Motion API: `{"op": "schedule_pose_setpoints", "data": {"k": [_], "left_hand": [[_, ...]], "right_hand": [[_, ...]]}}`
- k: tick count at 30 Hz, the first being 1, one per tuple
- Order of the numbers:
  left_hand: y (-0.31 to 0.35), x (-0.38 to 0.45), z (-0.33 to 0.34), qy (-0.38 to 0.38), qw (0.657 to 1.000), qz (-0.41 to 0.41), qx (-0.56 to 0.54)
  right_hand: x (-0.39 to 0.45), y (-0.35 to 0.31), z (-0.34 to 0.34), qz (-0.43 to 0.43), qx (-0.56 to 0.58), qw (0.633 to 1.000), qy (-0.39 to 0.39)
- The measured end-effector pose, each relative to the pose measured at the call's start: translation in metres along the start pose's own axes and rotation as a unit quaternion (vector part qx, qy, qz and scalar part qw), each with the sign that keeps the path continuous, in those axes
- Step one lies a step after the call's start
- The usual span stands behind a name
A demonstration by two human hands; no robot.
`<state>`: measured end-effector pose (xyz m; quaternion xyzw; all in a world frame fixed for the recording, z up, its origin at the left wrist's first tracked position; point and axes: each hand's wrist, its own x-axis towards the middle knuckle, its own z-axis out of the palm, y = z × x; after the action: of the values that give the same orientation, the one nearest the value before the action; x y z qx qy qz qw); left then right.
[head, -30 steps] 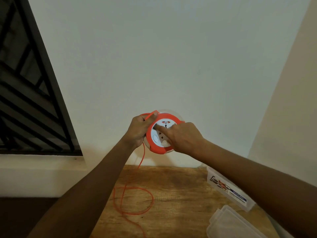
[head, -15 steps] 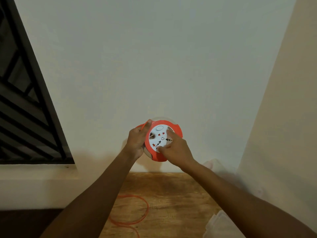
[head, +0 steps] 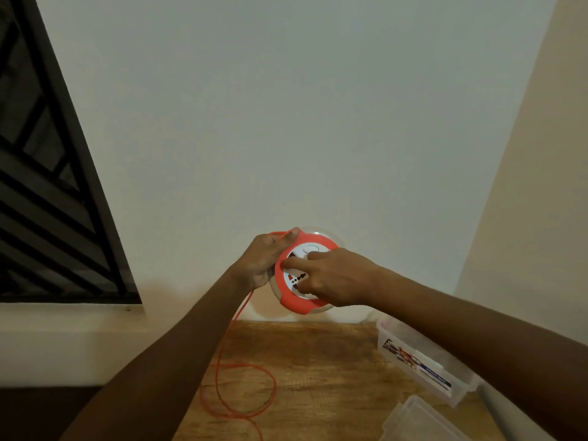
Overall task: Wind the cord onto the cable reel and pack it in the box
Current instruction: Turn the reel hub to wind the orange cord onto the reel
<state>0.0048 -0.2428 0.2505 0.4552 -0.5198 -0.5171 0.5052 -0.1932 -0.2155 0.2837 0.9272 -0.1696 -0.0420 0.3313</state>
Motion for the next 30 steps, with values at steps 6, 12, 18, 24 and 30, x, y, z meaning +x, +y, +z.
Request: {"op": "schedule_pose_setpoints", "data": {"k": [6, 12, 18, 24, 30], "left_hand": [[-0.001, 0.0, -0.003, 0.008, 1.0, -0.007, 0.008], [0.003, -0.001, -0.009, 0.004, 0.999, -0.013, 0.033], [0.006, 0.0, -0.005, 0.054, 0.998, 0.041, -0.014], [0.008, 0.009, -0.007, 0.118, 0.99, 0.042, -0.07], [0.008, 0.008, -0.01, 0.121, 0.989, 0.034, -0.076]], "right_hand": [[0.003, -0.008, 0.0, 0.028, -0.025, 0.995, -0.088], [0.008, -0.004, 0.002, 0.085, -0.026, 0.992, -0.089], [0.012, -0.004, 0.009, 0.209, 0.037, 0.976, -0.058], [0.028, -0.004, 0.005, 0.411, 0.515, 0.751, 0.049], [0.03, -0.022, 0.0, 0.419, 0.58, 0.696, 0.058]]}}
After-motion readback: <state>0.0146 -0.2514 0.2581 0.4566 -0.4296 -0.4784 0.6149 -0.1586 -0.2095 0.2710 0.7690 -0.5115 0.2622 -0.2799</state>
